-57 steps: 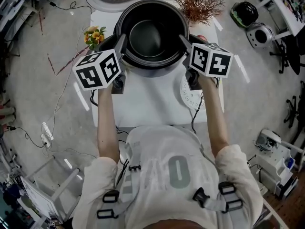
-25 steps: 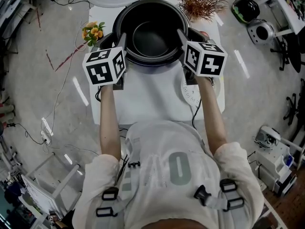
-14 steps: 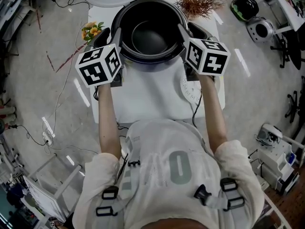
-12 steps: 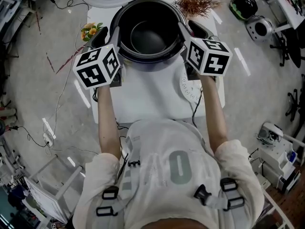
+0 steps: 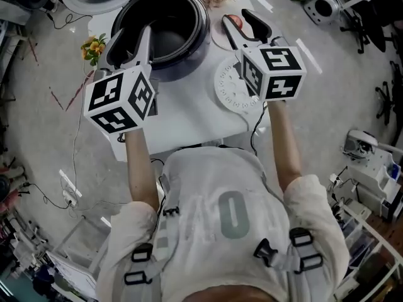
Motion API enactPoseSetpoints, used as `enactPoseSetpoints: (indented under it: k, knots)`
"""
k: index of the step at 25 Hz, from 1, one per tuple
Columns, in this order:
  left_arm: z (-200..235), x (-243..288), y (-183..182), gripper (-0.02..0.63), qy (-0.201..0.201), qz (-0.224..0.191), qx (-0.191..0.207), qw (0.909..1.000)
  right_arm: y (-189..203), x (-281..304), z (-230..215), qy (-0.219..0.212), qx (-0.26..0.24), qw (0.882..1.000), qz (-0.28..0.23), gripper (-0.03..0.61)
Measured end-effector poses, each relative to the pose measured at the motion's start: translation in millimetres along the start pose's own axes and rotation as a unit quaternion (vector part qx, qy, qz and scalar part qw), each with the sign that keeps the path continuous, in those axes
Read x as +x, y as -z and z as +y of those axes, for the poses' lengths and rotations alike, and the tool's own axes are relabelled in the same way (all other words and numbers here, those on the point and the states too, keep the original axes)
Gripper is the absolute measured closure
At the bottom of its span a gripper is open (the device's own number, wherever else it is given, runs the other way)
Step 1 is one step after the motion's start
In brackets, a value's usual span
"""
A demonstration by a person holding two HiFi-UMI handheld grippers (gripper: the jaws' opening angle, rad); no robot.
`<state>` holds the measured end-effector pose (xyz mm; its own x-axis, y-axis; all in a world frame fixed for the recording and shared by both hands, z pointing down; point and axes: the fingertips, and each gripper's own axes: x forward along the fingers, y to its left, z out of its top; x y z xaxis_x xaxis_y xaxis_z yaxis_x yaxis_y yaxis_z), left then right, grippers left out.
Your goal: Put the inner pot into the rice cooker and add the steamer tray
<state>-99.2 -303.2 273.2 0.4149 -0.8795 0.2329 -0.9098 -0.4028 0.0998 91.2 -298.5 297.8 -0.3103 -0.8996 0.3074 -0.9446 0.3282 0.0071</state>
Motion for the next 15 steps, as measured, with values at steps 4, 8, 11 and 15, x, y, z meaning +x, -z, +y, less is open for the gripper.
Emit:
enactPoseSetpoints:
  k: [4,8,11,15]
  knots:
    - [-56,-2,17,0.446,0.030,0.005,0.011,0.9995,24,-35,-27,0.013,0.005,1.000,0.002,0.379]
    - [-106,1,47,0.446,0.050,0.017,0.010,0.9986,60,-68,-58,0.044,0.013,0.999,0.025,0.379]
    - [-146,6,82,0.446,0.067,0.045,0.009,0.9967,94,-91,-82,0.064,0.023,0.997,0.046,0.379]
    - [-186,19,148,0.446,0.080,0.115,0.014,0.9900,140,-113,-108,0.080,0.037,0.993,0.074,0.379]
